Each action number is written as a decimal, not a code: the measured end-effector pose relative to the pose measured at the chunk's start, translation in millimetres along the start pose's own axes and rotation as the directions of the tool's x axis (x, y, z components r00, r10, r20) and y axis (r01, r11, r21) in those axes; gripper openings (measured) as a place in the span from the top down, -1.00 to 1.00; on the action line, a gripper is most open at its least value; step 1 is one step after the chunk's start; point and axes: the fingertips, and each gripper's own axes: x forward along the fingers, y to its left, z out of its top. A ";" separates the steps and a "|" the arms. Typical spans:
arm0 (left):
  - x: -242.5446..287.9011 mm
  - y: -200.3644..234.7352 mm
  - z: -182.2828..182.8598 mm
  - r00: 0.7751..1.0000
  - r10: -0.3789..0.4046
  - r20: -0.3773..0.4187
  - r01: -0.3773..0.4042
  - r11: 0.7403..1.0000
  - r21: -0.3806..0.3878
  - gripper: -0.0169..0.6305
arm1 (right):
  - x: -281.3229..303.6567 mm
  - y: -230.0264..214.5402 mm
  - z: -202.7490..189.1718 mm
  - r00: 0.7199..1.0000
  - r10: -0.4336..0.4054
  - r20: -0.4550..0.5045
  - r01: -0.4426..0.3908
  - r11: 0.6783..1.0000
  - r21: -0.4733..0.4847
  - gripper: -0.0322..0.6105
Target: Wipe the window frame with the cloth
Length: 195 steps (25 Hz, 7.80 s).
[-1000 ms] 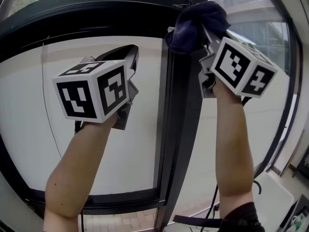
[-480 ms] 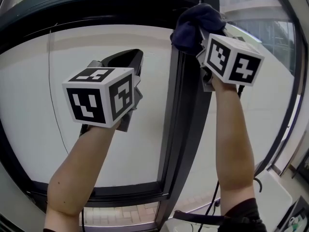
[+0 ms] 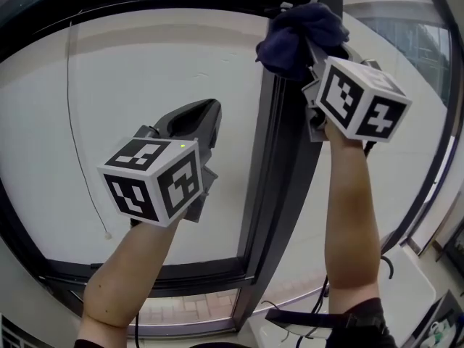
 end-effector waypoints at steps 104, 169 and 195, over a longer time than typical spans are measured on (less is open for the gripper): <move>-201.9 -78.4 -422.9 0.823 0.011 -0.568 -0.167 0.960 -0.223 0.97 | -365.8 201.2 -457.0 0.757 0.228 -0.613 -0.108 0.968 0.227 0.72; -289.4 -46.4 -449.1 0.736 0.155 -0.659 -0.335 0.929 -0.155 0.97 | -393.4 302.7 -498.9 0.558 0.611 -0.562 -0.332 0.785 0.524 0.73; -393.8 13.0 -411.0 0.658 0.364 -0.659 -0.527 0.848 -0.059 0.97 | -370.8 400.4 -474.7 0.503 0.711 -0.492 -0.398 0.696 0.598 0.73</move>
